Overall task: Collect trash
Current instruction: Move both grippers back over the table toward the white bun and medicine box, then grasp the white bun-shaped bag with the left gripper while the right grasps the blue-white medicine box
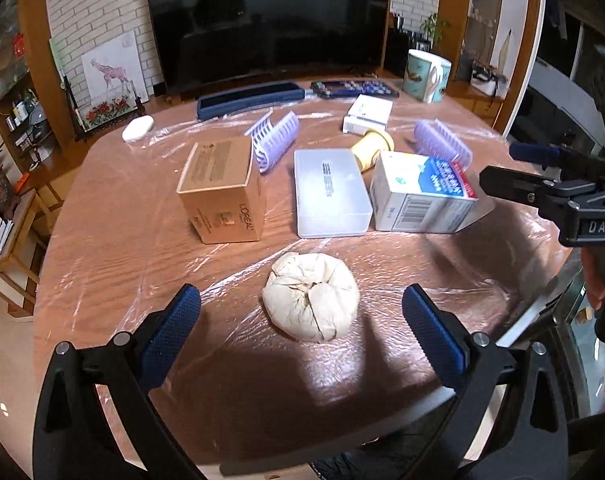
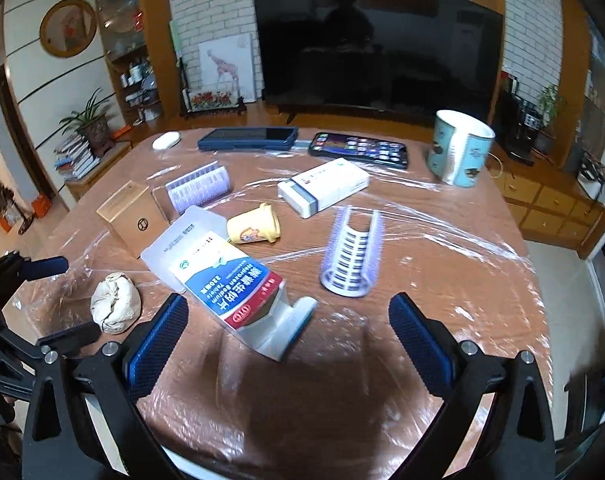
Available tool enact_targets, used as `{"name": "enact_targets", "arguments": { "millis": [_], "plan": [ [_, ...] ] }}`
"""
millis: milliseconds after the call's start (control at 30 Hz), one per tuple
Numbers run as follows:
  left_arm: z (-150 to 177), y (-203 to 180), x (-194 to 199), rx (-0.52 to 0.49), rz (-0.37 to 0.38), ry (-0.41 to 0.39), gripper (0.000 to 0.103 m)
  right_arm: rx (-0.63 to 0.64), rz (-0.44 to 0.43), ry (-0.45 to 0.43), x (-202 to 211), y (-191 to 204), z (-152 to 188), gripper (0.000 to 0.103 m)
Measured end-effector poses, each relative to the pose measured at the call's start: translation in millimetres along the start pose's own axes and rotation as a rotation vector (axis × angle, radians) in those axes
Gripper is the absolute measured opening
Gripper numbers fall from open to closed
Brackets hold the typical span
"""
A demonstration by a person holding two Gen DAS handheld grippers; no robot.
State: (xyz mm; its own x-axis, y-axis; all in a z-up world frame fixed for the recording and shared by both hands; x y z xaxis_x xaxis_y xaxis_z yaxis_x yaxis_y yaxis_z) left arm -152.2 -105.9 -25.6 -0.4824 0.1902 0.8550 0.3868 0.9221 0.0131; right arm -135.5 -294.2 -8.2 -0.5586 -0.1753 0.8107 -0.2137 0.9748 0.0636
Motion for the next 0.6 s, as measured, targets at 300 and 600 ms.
{"name": "enact_targets", "arguments": {
  "millis": [300, 600],
  "plan": [
    [-2, 1, -20, -0.011, 0.037, 0.054, 0.101, 0.102, -0.032, 0.062, -36, 21, -8, 0.099],
    [-3, 3, -31, -0.01, 0.061, 0.079, 0.101, 0.152, -0.067, 0.125, -60, 32, -10, 0.099]
  ]
}}
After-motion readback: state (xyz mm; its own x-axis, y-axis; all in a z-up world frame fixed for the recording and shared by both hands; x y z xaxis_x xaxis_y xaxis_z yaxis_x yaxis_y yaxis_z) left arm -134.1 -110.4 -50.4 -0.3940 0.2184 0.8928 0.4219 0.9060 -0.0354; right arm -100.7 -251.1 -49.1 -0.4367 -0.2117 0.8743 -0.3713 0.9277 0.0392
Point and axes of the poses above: each gripper's, at about its wrist camera, not at the fingertips, and x roughly against the way its jaws point, y to its left, z to its underside, the point moved 7 cm from there along -x, roughly the way its jaws point, and after that the axes turned 7 degrees about y, right-handed, at the moved point
